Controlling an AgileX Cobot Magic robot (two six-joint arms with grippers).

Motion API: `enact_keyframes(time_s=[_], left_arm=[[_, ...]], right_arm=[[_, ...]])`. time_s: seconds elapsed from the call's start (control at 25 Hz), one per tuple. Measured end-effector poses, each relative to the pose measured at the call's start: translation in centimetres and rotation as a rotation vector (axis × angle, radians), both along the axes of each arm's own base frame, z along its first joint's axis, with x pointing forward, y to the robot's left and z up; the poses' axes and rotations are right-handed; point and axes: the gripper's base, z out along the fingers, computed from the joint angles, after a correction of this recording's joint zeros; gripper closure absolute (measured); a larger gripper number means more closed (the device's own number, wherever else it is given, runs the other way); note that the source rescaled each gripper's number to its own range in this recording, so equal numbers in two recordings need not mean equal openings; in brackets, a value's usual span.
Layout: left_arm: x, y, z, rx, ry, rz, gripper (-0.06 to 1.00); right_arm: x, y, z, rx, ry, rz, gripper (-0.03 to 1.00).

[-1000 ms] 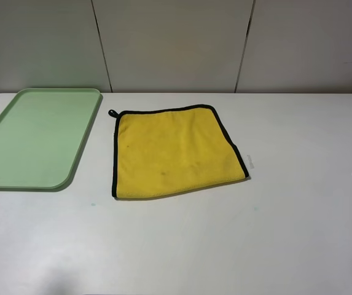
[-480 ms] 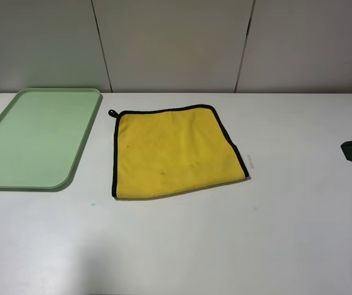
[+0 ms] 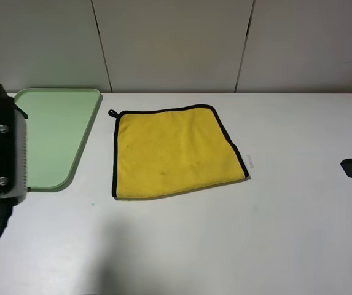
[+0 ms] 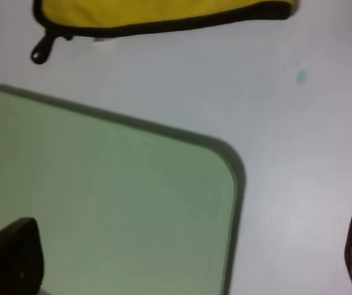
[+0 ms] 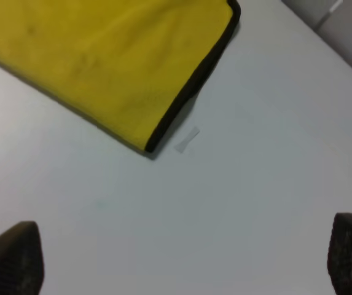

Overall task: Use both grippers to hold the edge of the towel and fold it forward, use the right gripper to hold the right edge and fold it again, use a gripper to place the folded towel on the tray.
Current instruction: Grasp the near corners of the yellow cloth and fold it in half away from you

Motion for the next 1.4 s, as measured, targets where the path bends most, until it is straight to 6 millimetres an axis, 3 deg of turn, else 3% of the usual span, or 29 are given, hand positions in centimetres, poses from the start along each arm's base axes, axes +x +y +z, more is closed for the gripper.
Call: enact_keyframes(time_s=[0.2, 0.44, 0.96, 1.4], left_arm=[[1.6, -1.5, -2.0, 0.036, 0.039, -0.04, -0.04], [2.8, -3.1, -4.0, 0.037, 0.069, -0.082, -0.03], [4.6, -5.4, -8.0, 0.029, 0.127, -0.152, -0.02], [5.5, -6.6, -11.4, 0.06, 0.163, -0.238, -0.02]], right_arm=[[0.7, 0.1, 0.0, -0.117, -0.067, 0.104, -0.03], [3.7, 0.8, -1.6, -0.209, -0.021, 0.171, -0.03], [11.4, 2.5, -8.6, -0.352, 0.14, 0.263, -0.03], [14.0, 3.0, -12.4, -0.375, 0.178, 0.252, -0.03]])
